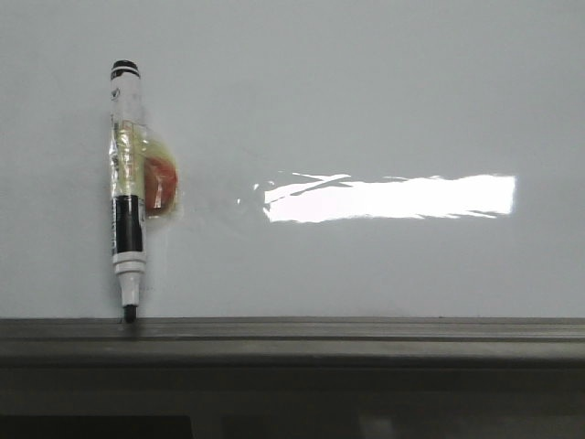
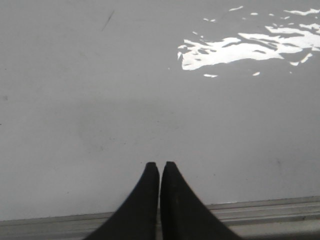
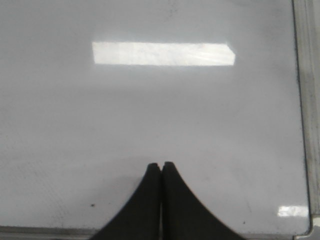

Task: Write number 7 on whiteboard

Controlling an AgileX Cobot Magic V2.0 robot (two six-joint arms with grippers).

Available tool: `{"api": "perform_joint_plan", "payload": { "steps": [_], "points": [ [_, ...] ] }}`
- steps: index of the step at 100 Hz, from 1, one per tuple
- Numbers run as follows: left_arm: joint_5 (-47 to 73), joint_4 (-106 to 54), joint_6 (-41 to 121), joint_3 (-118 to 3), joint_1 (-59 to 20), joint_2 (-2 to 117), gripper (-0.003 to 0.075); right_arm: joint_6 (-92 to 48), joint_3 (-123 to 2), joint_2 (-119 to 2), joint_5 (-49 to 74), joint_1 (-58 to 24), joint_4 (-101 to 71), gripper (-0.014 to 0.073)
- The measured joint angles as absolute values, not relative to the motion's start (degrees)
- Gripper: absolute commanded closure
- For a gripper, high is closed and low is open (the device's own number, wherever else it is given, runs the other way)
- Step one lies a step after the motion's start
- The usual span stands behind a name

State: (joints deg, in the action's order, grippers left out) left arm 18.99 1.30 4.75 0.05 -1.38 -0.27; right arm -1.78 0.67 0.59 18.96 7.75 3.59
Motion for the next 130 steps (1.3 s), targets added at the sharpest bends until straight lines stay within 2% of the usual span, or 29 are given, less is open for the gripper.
{"api": "perform_joint_plan", "payload": {
  "steps": [101,130],
  "points": [
    [18.99,1.34,4.75,0.05,-1.38,-0.27,0.0741,-1.78,0.67,0.59,18.96,7.75,3.59,0.0657],
    [19.04,5.82,4.75,0.05,-1.38,-0.27,0.0741,-1.78,0.67,0.59,18.96,7.75,3.59,0.0657]
  ]
}}
